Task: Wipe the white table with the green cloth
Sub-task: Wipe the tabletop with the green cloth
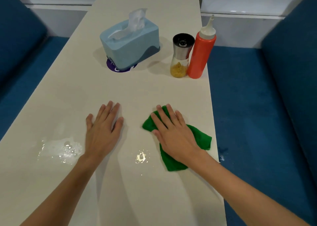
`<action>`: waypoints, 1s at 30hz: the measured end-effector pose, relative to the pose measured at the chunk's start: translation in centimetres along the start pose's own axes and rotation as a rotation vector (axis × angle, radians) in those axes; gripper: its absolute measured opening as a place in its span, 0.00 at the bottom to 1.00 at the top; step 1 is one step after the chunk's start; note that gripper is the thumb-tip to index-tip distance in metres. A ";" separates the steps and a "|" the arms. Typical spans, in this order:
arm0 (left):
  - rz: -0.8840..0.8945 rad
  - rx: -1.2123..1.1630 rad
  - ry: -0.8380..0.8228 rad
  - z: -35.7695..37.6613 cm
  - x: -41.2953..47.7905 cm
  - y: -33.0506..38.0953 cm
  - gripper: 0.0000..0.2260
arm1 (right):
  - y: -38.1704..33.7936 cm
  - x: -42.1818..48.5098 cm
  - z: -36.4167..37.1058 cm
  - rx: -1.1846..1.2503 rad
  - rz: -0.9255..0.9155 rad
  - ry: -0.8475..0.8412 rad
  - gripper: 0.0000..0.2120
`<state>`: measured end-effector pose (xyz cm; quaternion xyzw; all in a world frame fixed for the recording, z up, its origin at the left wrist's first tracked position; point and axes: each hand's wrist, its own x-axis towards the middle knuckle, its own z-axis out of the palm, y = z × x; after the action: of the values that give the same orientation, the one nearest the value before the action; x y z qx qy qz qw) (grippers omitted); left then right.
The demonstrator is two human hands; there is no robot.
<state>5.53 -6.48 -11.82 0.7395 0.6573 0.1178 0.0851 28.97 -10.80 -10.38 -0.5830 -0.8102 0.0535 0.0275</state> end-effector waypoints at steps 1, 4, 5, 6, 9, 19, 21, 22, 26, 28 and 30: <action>0.000 -0.001 0.007 0.0 0.0 0.1 0.24 | 0.9 -1.4 0.0 -0.001 -0.029 -0.023 0.26; -0.004 -0.009 0.010 -0.1 0.1 0.3 0.24 | 5.1 -2.4 -0.8 -0.001 0.017 -0.045 0.27; -0.001 -0.004 0.013 -0.1 0.0 0.4 0.24 | 6.3 -1.8 -1.1 0.010 0.066 -0.055 0.28; 0.002 0.000 0.017 -0.1 0.0 0.5 0.24 | 7.3 -0.8 -1.2 0.019 0.117 -0.060 0.30; 0.003 0.008 0.025 -0.1 0.0 0.5 0.24 | 7.3 3.0 -1.0 -0.005 0.248 -0.023 0.33; -0.008 -0.105 -0.005 -0.5 0.1 0.1 0.26 | -0.7 4.2 -0.2 0.052 -0.015 -0.049 0.33; -0.011 -0.202 0.002 -1.4 -0.1 -0.2 0.26 | 0.2 1.4 -0.3 0.056 -0.175 -0.076 0.29; -0.017 -0.228 0.021 -1.9 -0.4 -0.6 0.25 | 1.0 0.2 -0.5 0.069 -0.205 -0.079 0.28; -0.092 -0.242 0.103 -3.9 -2.5 -4.2 0.24 | 4.4 -0.4 -1.5 0.182 -0.012 -0.038 0.29; -0.112 -0.162 0.084 -4.3 -3.8 -6.4 0.26 | 4.9 1.4 -1.4 0.155 0.081 0.002 0.27; -0.125 -0.071 0.045 -4.2 -4.5 -8.0 0.27 | 4.4 3.8 -1.0 0.147 0.170 0.065 0.24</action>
<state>-3.74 -10.10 -10.28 0.6907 0.6994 0.1517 0.1037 31.99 -5.77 -9.98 -0.6474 -0.7505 0.0960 0.0920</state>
